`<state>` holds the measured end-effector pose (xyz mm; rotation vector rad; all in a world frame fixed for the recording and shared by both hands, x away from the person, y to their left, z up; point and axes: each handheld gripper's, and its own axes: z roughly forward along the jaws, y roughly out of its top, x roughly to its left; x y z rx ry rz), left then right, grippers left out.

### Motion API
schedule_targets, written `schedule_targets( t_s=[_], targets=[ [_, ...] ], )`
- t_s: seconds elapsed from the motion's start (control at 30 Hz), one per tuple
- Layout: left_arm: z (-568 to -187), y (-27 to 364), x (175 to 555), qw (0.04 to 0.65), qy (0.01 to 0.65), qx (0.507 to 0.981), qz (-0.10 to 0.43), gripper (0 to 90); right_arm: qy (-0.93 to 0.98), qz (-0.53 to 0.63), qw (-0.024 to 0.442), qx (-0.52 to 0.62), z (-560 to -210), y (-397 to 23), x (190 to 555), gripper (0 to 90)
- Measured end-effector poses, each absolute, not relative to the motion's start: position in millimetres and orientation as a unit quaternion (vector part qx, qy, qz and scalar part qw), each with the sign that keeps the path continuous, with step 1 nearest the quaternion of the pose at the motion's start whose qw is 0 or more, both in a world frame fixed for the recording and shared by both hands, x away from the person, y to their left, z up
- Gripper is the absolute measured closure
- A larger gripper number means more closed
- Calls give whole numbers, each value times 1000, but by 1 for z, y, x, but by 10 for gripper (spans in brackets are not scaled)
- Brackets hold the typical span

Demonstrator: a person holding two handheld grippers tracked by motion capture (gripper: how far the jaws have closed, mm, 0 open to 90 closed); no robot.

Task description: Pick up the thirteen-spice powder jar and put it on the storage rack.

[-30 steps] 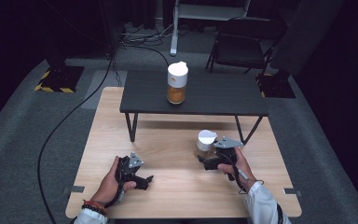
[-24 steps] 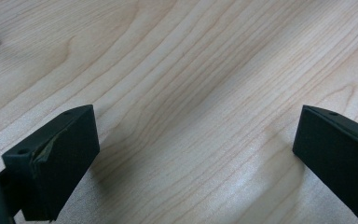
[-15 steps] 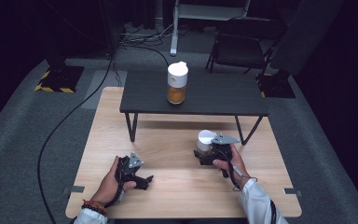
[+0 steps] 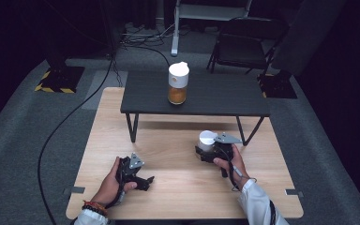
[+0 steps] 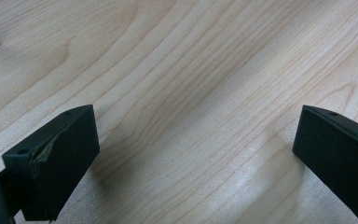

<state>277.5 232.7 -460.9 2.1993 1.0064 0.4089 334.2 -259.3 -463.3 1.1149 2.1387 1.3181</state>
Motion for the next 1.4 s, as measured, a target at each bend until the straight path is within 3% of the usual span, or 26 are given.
schedule_targets(
  t_s=[0.13, 0.33, 0.83, 1.4],
  targets=[
    [-461, 233, 278, 338, 386, 844, 157, 0, 762, 469, 201, 399, -465, -255, 333, 163],
    [-461, 233, 278, 338, 386, 844, 157, 0, 750, 484, 206, 401, -471, -252, 327, 281],
    [-461, 233, 278, 337, 384, 845, 156, 0, 759, 476, 221, 386, -467, -252, 323, 295],
    [-461, 233, 278, 338, 385, 845, 156, 0, 762, 477, 238, 367, -437, -269, 303, 298]
  ],
)
